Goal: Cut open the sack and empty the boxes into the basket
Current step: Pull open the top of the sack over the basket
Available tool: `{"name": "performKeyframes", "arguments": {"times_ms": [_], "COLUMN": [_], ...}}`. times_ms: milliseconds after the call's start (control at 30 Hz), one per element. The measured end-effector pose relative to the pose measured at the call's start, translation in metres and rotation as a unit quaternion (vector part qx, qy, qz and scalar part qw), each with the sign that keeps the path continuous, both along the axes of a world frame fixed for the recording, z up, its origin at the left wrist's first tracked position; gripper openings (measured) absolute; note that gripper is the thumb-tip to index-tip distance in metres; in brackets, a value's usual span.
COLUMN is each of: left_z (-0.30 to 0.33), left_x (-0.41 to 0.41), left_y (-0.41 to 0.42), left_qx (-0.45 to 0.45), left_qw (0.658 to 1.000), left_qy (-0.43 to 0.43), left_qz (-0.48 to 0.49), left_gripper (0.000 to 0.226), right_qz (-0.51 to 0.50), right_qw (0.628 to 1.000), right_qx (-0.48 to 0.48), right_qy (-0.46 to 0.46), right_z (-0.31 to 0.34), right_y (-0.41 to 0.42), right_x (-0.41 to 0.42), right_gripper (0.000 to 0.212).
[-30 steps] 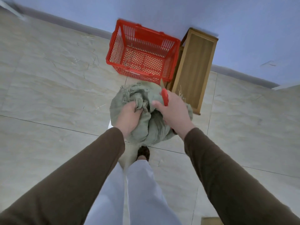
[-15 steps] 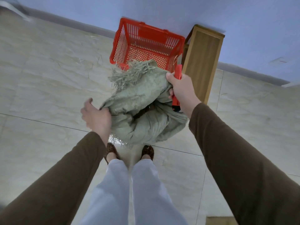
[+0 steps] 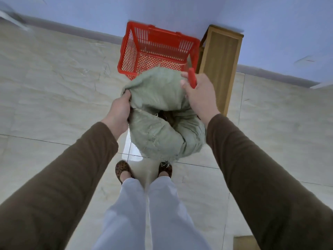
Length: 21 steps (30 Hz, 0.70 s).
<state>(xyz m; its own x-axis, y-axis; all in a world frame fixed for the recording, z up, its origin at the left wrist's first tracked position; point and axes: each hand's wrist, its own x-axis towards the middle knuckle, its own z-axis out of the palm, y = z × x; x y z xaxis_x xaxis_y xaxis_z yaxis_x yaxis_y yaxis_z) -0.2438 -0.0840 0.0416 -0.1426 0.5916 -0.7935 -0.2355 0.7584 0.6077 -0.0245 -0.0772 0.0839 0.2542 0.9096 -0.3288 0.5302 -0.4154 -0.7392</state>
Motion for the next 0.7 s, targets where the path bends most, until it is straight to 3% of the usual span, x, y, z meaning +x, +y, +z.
{"name": "performKeyframes", "arguments": {"times_ms": [100,167,233,333,400,500,533,633,700], "left_z": [0.014,0.03,0.042,0.061,0.082,0.117,0.128,0.152,0.156], "left_x": [-0.003,-0.004,-0.002,-0.002,-0.008,-0.021,-0.029,-0.067,-0.1], "left_y": [0.008,0.001,-0.015,-0.037,-0.037,-0.019,-0.012,0.009,0.013], "left_qx": [-0.014,0.002,-0.008,-0.008,0.029,0.094,0.112,0.167,0.176], "left_qw": [0.991,0.98,0.963,0.936,0.933,0.94,0.941,0.934,0.939], "left_qy": [-0.121,-0.193,-0.264,-0.347,-0.358,-0.322,-0.309,-0.308,-0.294], "left_qz": [0.048,0.047,0.06,0.055,0.02,-0.059,-0.079,-0.072,0.017], "left_gripper": [0.043,0.045,0.05,0.056,0.049,0.037,0.035,0.029,0.027], "right_qz": [-0.007,0.055,0.1,0.063,0.046,-0.015,-0.032,-0.071,-0.088], "right_qw": [0.991,0.969,0.956,0.951,0.95,0.948,0.944,0.934,0.927], "right_qx": [-0.105,-0.173,-0.17,-0.107,-0.062,-0.018,-0.009,-0.013,-0.002], "right_qy": [0.086,0.166,0.215,0.281,0.304,0.317,0.328,0.349,0.365], "right_z": [-0.021,-0.031,-0.039,-0.035,-0.022,0.017,0.032,0.084,0.121], "right_y": [-0.062,-0.095,-0.111,-0.11,-0.101,-0.077,-0.069,-0.045,-0.029], "right_x": [-0.004,-0.012,-0.028,-0.057,-0.075,-0.088,-0.09,-0.095,-0.102], "right_gripper": [0.063,0.094,0.113,0.131,0.12,0.048,0.034,0.039,0.038]}}
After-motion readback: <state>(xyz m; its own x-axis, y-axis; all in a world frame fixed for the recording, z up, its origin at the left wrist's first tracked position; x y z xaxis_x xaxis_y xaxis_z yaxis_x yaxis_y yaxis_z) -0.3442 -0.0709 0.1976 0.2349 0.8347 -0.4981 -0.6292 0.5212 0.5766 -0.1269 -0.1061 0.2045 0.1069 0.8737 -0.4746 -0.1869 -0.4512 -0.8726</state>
